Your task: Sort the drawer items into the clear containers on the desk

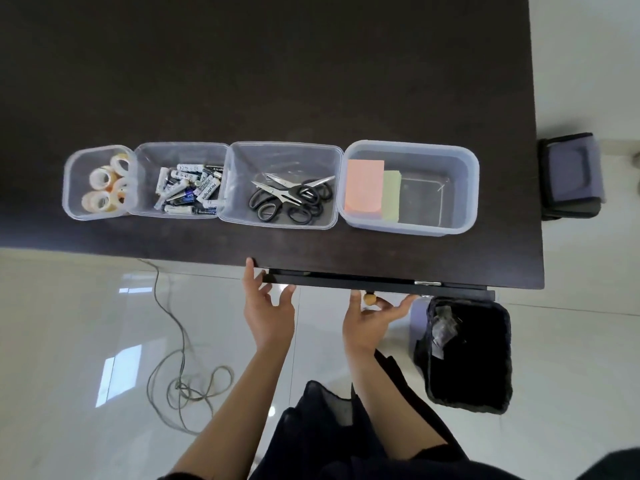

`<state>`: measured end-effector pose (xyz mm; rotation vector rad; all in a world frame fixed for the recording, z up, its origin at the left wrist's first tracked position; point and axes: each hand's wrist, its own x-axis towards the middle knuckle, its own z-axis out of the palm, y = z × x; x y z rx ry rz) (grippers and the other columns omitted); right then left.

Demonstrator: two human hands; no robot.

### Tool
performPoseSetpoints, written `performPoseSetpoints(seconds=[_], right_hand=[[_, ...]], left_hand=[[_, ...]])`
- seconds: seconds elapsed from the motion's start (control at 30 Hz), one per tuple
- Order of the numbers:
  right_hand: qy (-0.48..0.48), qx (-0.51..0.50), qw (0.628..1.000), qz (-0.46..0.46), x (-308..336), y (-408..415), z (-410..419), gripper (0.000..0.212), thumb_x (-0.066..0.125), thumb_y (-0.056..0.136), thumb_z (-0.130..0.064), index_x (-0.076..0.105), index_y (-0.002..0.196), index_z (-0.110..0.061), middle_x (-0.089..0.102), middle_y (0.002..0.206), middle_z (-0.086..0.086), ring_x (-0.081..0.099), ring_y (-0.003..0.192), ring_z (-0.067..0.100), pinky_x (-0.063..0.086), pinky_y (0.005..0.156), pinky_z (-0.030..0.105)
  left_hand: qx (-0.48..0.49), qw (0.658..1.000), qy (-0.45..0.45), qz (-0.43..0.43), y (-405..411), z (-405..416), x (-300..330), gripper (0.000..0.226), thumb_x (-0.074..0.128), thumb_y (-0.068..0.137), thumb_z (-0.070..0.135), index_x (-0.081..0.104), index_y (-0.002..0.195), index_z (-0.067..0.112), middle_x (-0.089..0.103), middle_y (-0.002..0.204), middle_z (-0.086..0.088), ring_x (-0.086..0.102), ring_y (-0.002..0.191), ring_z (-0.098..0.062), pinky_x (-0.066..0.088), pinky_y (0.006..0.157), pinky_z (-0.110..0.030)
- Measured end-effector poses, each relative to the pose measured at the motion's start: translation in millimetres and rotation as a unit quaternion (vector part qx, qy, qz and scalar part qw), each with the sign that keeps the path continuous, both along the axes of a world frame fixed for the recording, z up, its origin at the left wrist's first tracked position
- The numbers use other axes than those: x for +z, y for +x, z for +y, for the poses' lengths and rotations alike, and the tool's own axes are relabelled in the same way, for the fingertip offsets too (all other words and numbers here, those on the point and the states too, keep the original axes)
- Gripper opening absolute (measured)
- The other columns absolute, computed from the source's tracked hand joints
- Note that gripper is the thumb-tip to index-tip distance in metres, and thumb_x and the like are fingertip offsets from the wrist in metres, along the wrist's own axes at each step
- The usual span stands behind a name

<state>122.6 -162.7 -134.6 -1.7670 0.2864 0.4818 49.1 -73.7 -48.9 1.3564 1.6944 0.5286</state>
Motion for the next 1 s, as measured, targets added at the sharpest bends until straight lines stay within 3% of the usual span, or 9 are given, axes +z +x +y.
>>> performPoseSetpoints(seconds=[0.07, 0.17, 0.3, 0.4, 0.5, 0.6, 0.77, 0.87, 1.0], right_hand=[[-0.002, 0.004, 1.000, 0.008, 2, 4, 4, 0.108, 0.070, 0.083, -0.019, -0.016, 0.147, -0.029, 0.056, 0.094, 0.015, 0.054, 0.092, 0.029, 0.043, 0.070, 0.004], [-0.013, 0.021, 1.000, 0.011, 4, 18, 11, 0.103, 0.071, 0.081, -0.028, -0.012, 0.143, -0.036, 0.055, 0.089, 0.006, 0.058, 0.090, 0.027, 0.044, 0.076, 0.019], [-0.023, 0.065, 0.998, -0.002, 5, 28, 16, 0.100, 0.069, 0.080, -0.024, -0.009, 0.143, -0.024, 0.050, 0.089, 0.007, 0.050, 0.081, 0.001, 0.042, 0.075, 0.018], [-0.043, 0.080, 0.996, -0.010, 1, 37, 20, 0.093, 0.069, 0.078, -0.025, 0.000, 0.140, -0.022, 0.048, 0.090, -0.005, 0.053, 0.086, 0.017, 0.050, 0.086, 0.032], [-0.062, 0.097, 0.993, 0.008, 3, 45, 25, 0.092, 0.067, 0.082, -0.033, 0.000, 0.141, -0.013, 0.051, 0.123, 0.004, 0.054, 0.111, 0.026, 0.044, 0.102, 0.038], [-0.075, 0.121, 0.990, 0.026, 10, 45, 22, 0.081, 0.064, 0.086, -0.033, 0.006, 0.138, -0.014, 0.052, 0.119, 0.000, 0.057, 0.104, 0.026, 0.042, 0.091, 0.029], [-0.082, 0.136, 0.987, 0.004, 21, 43, 12, 0.073, 0.064, 0.083, -0.038, 0.010, 0.131, -0.026, 0.056, 0.096, -0.008, 0.062, 0.082, 0.024, 0.053, 0.077, 0.037], [-0.083, 0.150, 0.985, 0.001, 30, 41, 0, 0.071, 0.062, 0.085, -0.039, 0.009, 0.133, -0.033, 0.055, 0.094, -0.004, 0.061, 0.064, 0.025, 0.052, 0.066, 0.036], [-0.122, 0.198, 0.972, 0.015, 34, 56, -28, 0.071, 0.056, 0.091, -0.040, 0.011, 0.145, -0.026, 0.059, 0.093, 0.001, 0.060, 0.075, 0.017, 0.047, 0.074, 0.034]], left_hand=[[-0.001, 1.000, 0.007, 0.000, 3, 4, -1, 0.083, 0.072, 0.081, 0.007, 0.027, 0.144, 0.036, 0.056, 0.126, -0.001, 0.058, 0.104, -0.013, 0.040, 0.086, -0.020], [0.014, 1.000, 0.010, -0.010, 15, 14, -3, 0.078, 0.072, 0.080, 0.006, 0.031, 0.141, 0.033, 0.057, 0.129, -0.002, 0.058, 0.106, -0.014, 0.041, 0.085, -0.019], [0.035, 0.999, 0.019, -0.021, 23, 16, -6, 0.076, 0.071, 0.080, 0.004, 0.032, 0.140, 0.032, 0.059, 0.129, -0.002, 0.059, 0.108, -0.011, 0.042, 0.087, -0.019], [0.038, 0.999, 0.019, -0.022, 23, 16, -8, 0.076, 0.070, 0.081, 0.003, 0.032, 0.140, 0.031, 0.059, 0.129, -0.002, 0.060, 0.109, -0.010, 0.044, 0.090, -0.021], [0.036, 0.999, 0.020, -0.017, 23, 16, -8, 0.076, 0.069, 0.082, 0.002, 0.030, 0.141, 0.031, 0.059, 0.127, -0.002, 0.060, 0.109, -0.010, 0.046, 0.096, -0.025], [0.024, 0.999, 0.025, -0.019, 23, 13, -6, 0.077, 0.067, 0.083, 0.002, 0.028, 0.143, 0.029, 0.060, 0.125, -0.003, 0.060, 0.109, -0.009, 0.046, 0.099, -0.030], [0.000, 1.000, 0.019, -0.024, 22, 12, -7, 0.080, 0.066, 0.085, 0.005, 0.021, 0.147, 0.029, 0.060, 0.115, -0.003, 0.060, 0.106, -0.010, 0.045, 0.099, -0.030], [-0.060, 0.998, 0.019, 0.002, 11, 10, -8, 0.083, 0.063, 0.088, 0.013, 0.011, 0.149, 0.033, 0.057, 0.120, -0.007, 0.056, 0.112, -0.014, 0.042, 0.094, -0.028], [-0.190, 0.978, 0.024, 0.087, -21, 3, -12, 0.091, 0.056, 0.090, 0.016, -0.010, 0.147, 0.040, 0.045, 0.138, -0.012, 0.048, 0.126, -0.025, 0.044, 0.089, -0.036]])
